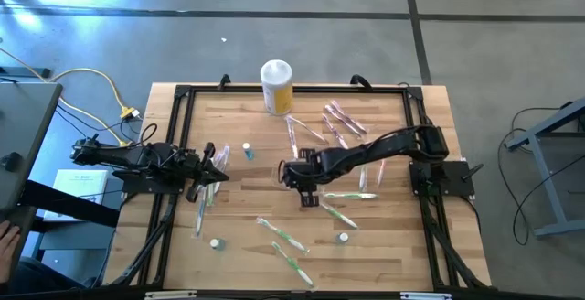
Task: Pick & Place toothbrushing station
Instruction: Put the mouthwash bottle into the transparent organizer
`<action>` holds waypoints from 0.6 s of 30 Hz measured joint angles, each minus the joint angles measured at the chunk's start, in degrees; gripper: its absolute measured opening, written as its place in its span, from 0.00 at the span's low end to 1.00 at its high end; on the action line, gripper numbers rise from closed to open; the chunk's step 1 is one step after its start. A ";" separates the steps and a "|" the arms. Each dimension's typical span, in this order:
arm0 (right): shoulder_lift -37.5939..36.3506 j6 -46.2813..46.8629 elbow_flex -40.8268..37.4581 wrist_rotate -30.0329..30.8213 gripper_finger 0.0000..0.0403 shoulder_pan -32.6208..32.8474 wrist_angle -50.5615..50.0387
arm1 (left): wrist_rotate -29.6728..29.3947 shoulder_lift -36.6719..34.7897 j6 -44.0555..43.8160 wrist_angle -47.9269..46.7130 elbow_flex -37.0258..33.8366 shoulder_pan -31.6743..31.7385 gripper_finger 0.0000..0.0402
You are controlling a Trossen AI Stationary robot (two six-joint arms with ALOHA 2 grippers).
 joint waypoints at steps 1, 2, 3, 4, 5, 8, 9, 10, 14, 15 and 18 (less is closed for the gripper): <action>0.02 0.05 -0.02 -0.33 0.21 -0.05 0.11 | 0.00 0.00 0.00 0.00 0.00 0.00 0.01; 0.02 0.05 -0.02 -0.35 0.21 -0.13 0.11 | -0.01 0.00 0.00 0.00 0.00 0.00 0.01; 0.04 0.05 -0.02 -0.36 0.21 -0.22 0.13 | -0.01 0.00 0.00 0.00 0.00 0.00 0.01; 0.06 0.05 -0.02 -0.38 0.20 -0.27 0.13 | -0.01 0.00 0.00 0.00 0.00 0.00 0.01; 0.07 0.05 -0.02 -0.34 0.20 -0.27 0.13 | 0.00 0.00 0.00 0.00 0.00 0.00 0.01; 0.09 0.05 -0.05 -0.55 0.20 -0.27 0.20 | -0.01 0.00 0.00 0.00 0.00 0.00 0.01; 0.10 0.13 -0.07 -0.87 0.21 -0.27 0.37 | -0.01 0.00 -0.02 0.00 0.00 0.00 0.01; 0.11 0.43 -0.07 -1.21 0.21 -0.27 0.53 | -0.01 0.00 -0.02 0.00 0.00 0.00 0.01; 0.11 0.49 -0.09 -1.41 0.20 -0.27 0.70 | -0.01 0.00 -0.02 0.00 0.00 0.00 0.01; 0.11 0.45 -0.09 -1.41 0.20 -0.23 0.72 | -0.01 0.00 -0.01 0.00 0.00 0.00 0.01; 0.13 0.42 -0.11 -1.40 0.20 -0.22 0.92 | -0.01 0.00 0.00 0.02 0.00 0.00 0.01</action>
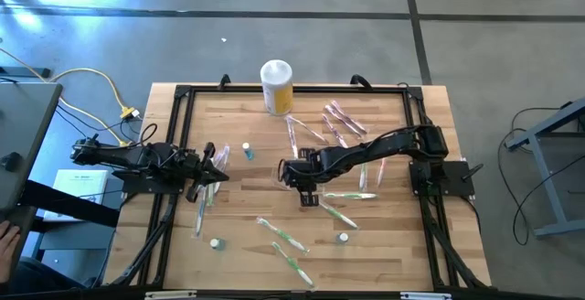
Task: Pick & Place toothbrushing station
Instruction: Put the mouthwash bottle into the transparent organizer
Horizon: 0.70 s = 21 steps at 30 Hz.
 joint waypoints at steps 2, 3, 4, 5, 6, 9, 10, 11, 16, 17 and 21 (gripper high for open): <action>0.00 -0.02 0.00 -0.01 0.21 0.00 0.13 | 0.00 0.00 -0.02 0.00 0.00 0.00 0.01; 0.02 -0.04 0.00 -0.01 0.21 0.00 0.13 | 0.00 0.00 -0.02 -0.02 0.00 0.00 0.01; 0.02 -0.06 0.00 -0.01 0.21 0.00 0.13 | -0.02 0.00 0.00 0.00 0.00 0.00 0.01; 0.02 -0.07 0.00 -0.01 0.21 0.00 0.13 | -0.01 0.00 0.00 -0.01 0.00 0.00 0.01; 0.02 -0.09 0.00 -0.01 0.21 0.00 0.15 | -0.02 0.00 -0.02 -0.01 0.00 0.00 0.01; 0.04 -0.11 0.00 -0.01 0.21 0.00 0.15 | -0.02 0.00 0.00 0.00 0.00 0.00 0.01; 0.04 -0.11 0.00 -0.01 0.21 0.00 0.16 | -0.02 0.00 -0.01 0.00 0.00 0.00 0.01; 0.04 -0.11 0.00 0.00 0.22 0.00 0.17 | -0.02 0.00 -0.02 0.00 0.00 0.00 0.01; 0.07 -0.15 -0.02 -0.51 0.23 0.00 0.19 | -0.02 0.00 -0.02 0.00 0.00 0.00 0.01; 0.07 -0.38 -0.02 -0.69 0.23 0.00 0.21 | -0.02 0.00 -0.02 0.00 0.00 0.00 0.01; 0.12 -0.48 -0.07 -2.75 0.23 0.00 0.16 | -0.02 0.00 -0.02 0.00 0.00 0.00 0.01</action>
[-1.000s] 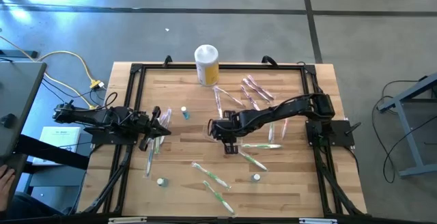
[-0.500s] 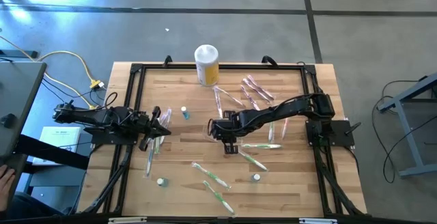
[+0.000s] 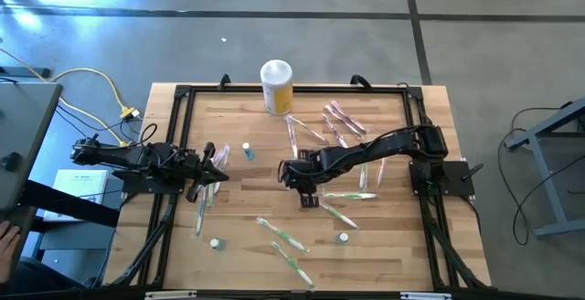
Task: Pick & Place toothbrushing station
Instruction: Put the mouthwash bottle into the transparent organizer
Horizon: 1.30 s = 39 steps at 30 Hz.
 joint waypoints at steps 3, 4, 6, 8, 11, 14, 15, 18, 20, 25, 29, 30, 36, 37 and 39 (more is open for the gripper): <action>0.14 -0.17 -0.06 -0.62 0.24 0.04 0.01 | -0.02 0.00 0.01 0.00 0.00 0.00 0.01; 0.23 -0.23 -0.07 -0.37 0.25 0.04 0.09 | -0.02 0.02 0.00 -0.02 -0.01 0.00 0.01; 0.23 -0.14 -0.07 0.22 0.25 -0.03 -0.05 | -0.05 0.02 0.00 -0.02 0.00 0.00 0.01; 0.23 -0.15 -0.12 1.50 0.25 -0.12 -0.11 | -0.05 0.02 0.00 -0.01 -0.02 0.00 0.01; 0.23 -0.15 -0.15 2.30 0.25 -0.43 -0.29 | -0.07 0.02 0.00 -0.02 -0.02 0.00 0.01; 0.23 -0.15 -0.15 2.18 0.25 -0.79 -0.30 | -0.07 0.02 0.00 -0.01 -0.01 0.00 0.01; 0.23 -0.15 -0.15 2.18 0.26 -0.83 -0.30 | -0.07 0.02 0.00 -0.02 -0.02 0.00 0.01; 0.23 -0.15 -0.15 2.16 0.26 -0.87 -0.30 | -0.07 0.02 0.00 -0.02 0.00 0.00 0.01; 0.21 -0.15 -0.15 2.17 0.26 -0.87 -0.28 | -0.07 0.02 0.00 -0.02 -0.02 0.00 0.01; 0.19 -0.13 -0.13 2.17 0.27 -0.87 -0.28 | -0.07 0.02 0.00 -0.01 0.00 0.00 0.01; 0.19 -0.13 -0.11 2.15 0.27 -0.87 -0.28 | -0.04 0.02 0.00 0.00 -0.02 0.00 0.01; 0.17 -0.13 -0.09 2.15 0.27 -0.85 -0.26 | -0.04 0.02 0.00 -0.01 -0.02 0.00 0.01; 0.12 -0.13 -0.07 2.26 0.27 -0.85 -0.23 | -0.04 0.02 0.00 -0.01 -0.01 0.00 0.01; 0.09 -0.13 -0.06 2.26 0.27 -0.85 -0.22 | -0.04 0.02 0.00 0.00 -0.01 0.00 0.01; 0.08 -0.13 -0.04 2.27 0.27 -0.85 -0.17 | -0.04 0.02 0.00 0.00 -0.01 0.00 0.01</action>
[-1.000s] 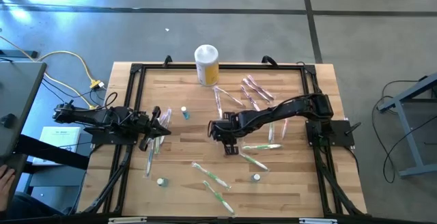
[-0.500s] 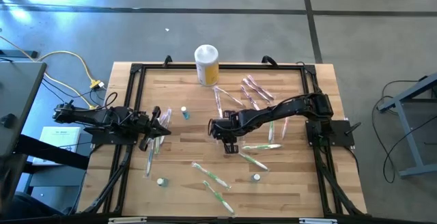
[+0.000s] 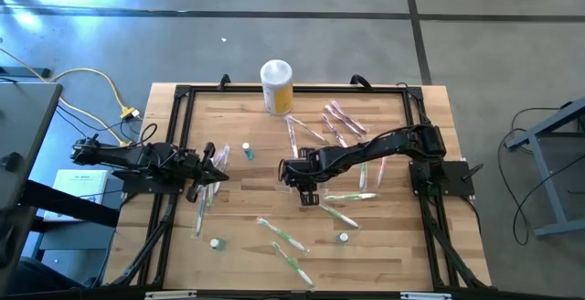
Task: Pick & Place toothbrushing station
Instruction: Put the mouthwash bottle into the transparent organizer
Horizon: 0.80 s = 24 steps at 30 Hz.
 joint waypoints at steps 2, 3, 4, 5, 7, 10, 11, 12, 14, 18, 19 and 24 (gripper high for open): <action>0.00 0.00 0.00 0.00 0.27 0.00 0.00 | 0.00 0.00 0.00 -0.02 -0.01 0.00 0.01; 0.00 0.00 0.00 0.02 0.27 0.00 0.00 | 0.00 0.00 0.00 0.00 -0.01 0.00 0.01; -0.02 0.00 0.00 0.01 0.27 0.00 0.01 | 0.00 0.00 0.02 -0.02 -0.01 0.00 0.01; -0.02 0.00 0.00 -0.02 0.27 0.00 0.00 | 0.00 0.00 0.00 -0.02 -0.01 0.00 0.01; -0.02 0.00 0.00 -0.22 0.27 0.00 0.00 | 0.00 0.00 0.00 0.00 -0.01 0.00 0.01; -0.04 0.00 0.00 -1.08 0.27 0.00 0.00 | 0.00 0.00 0.00 0.00 0.01 0.00 0.01; -0.07 0.02 0.00 -1.07 0.27 0.00 0.00 | 0.00 0.00 0.00 0.00 -0.01 0.00 0.01; -0.07 0.04 0.00 -0.95 0.27 0.00 0.00 | 0.00 0.00 0.00 0.00 -0.01 0.00 0.01; -0.10 0.22 0.02 -0.35 0.27 0.00 -0.02 | 0.00 0.00 0.00 0.00 -0.01 0.00 0.01; -0.11 0.28 0.07 2.28 0.27 0.02 -0.65 | 0.00 0.00 0.00 0.00 0.00 0.00 0.01; -0.11 0.56 0.07 2.95 0.27 -0.01 -1.02 | 0.00 0.00 0.00 0.00 -0.01 0.00 0.01; -0.11 1.82 0.09 4.38 0.27 -1.19 -3.75 | 0.00 0.00 0.00 0.00 -0.01 0.00 0.01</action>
